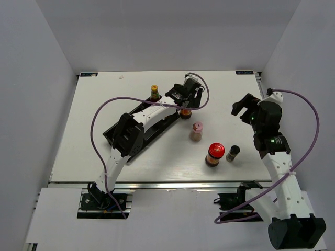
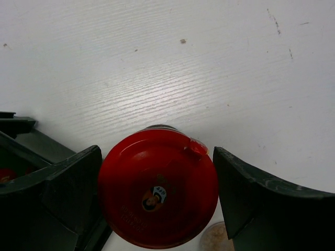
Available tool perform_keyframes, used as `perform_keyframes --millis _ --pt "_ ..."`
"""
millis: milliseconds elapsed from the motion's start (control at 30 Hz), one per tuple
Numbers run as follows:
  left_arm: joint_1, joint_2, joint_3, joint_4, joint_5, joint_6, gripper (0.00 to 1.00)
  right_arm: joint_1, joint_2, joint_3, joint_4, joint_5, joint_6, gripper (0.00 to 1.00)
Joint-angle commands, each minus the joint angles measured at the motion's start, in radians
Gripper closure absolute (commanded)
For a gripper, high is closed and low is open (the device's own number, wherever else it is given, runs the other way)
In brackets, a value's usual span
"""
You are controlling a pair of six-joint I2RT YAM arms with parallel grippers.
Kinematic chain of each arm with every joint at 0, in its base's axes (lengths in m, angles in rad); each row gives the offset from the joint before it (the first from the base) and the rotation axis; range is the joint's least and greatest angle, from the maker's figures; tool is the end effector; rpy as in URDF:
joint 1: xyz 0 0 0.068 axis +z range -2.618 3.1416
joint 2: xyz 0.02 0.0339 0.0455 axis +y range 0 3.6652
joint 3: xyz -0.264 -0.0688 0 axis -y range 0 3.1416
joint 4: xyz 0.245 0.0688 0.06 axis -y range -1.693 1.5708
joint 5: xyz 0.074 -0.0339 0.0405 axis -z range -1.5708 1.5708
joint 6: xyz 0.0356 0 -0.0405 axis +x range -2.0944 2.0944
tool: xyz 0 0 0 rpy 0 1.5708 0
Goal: Organize the condiment bottles
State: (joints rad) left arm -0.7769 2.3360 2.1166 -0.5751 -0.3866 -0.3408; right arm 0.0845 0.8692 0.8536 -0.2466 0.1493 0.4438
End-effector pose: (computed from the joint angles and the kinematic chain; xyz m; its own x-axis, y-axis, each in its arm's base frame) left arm 0.3874 -0.3620 0.2328 -0.6336 0.1888 -0.7503 0.2644 0.9642 0.0194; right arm 0.2007 0.0117 0.3430 -0.2076 0.4085 -0.8888 0.1648 0.9102 0.3799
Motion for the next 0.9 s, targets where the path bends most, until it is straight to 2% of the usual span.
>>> perform_keyframes --millis 0,200,367,467,667,867 --pt "0.007 -0.032 0.026 0.055 -0.011 0.005 0.05 -0.006 -0.039 -0.010 -0.003 0.032 -0.014 0.11" --pt "0.005 -0.046 0.003 0.112 0.018 0.006 0.22 -0.006 -0.050 -0.011 -0.017 0.055 -0.017 0.11" --pt "0.005 -0.073 -0.004 0.107 0.015 0.013 0.47 -0.006 -0.053 -0.010 -0.020 0.059 -0.022 0.11" --pt "0.005 -0.102 -0.009 0.109 0.025 0.013 0.53 -0.006 -0.055 -0.014 -0.020 0.053 -0.022 0.11" --pt "-0.001 -0.171 0.019 0.113 0.084 0.048 0.56 -0.006 -0.053 -0.025 -0.010 0.049 -0.020 0.11" --pt "-0.051 -0.300 0.019 0.103 0.097 0.126 0.61 -0.006 -0.041 -0.027 -0.002 0.032 -0.020 0.11"
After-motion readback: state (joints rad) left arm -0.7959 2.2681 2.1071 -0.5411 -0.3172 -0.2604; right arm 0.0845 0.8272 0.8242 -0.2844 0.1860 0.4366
